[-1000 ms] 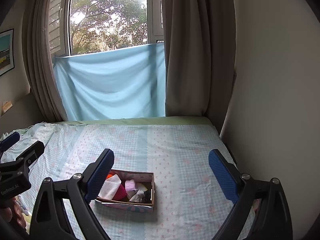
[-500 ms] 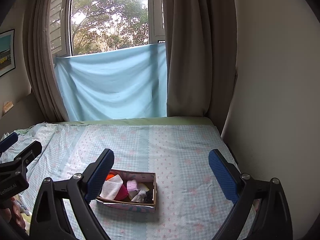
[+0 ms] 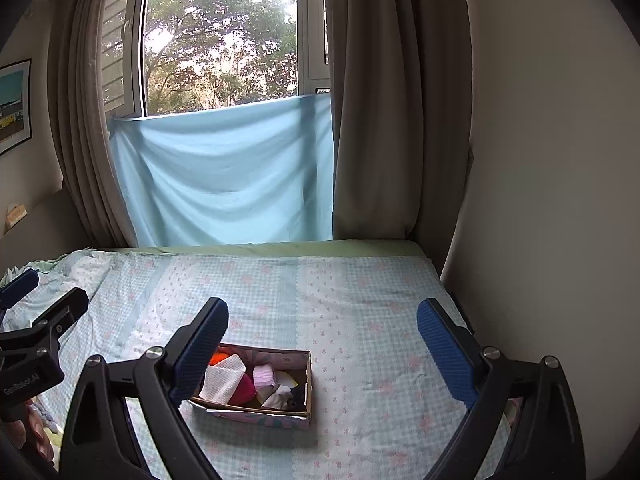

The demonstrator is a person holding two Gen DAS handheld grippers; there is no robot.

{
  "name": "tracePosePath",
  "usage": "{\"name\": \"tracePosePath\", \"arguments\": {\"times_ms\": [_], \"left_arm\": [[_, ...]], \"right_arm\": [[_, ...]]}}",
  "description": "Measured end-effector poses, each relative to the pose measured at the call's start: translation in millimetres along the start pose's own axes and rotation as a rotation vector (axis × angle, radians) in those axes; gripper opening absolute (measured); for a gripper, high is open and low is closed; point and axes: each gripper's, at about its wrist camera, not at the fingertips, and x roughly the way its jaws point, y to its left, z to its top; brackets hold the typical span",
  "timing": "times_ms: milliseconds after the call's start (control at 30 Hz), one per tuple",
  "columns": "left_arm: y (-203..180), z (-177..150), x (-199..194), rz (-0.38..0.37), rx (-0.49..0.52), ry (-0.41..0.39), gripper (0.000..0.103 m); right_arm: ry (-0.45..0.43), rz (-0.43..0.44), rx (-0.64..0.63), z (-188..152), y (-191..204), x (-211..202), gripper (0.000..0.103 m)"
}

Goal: Organize soft objects

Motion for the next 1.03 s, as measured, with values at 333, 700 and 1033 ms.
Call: {"name": "tracePosePath", "arguments": {"times_ms": [333,700,1033], "left_arm": [[-3,-2,-1,-0.017,0.011,-0.001,0.103],[-1,-2,-2,-0.008,-0.023,-0.027,0.103],[-11,-5,5,-0.018,-0.002,-0.033,0.103]], "right_arm": [[-0.001,-0.002,0.003,2,-2,0,0.094],[-0.003,-0.003,0.002,2,-2,1,0.094],[0.014,-0.003,0.018,2,-4,10,0.094]]}}
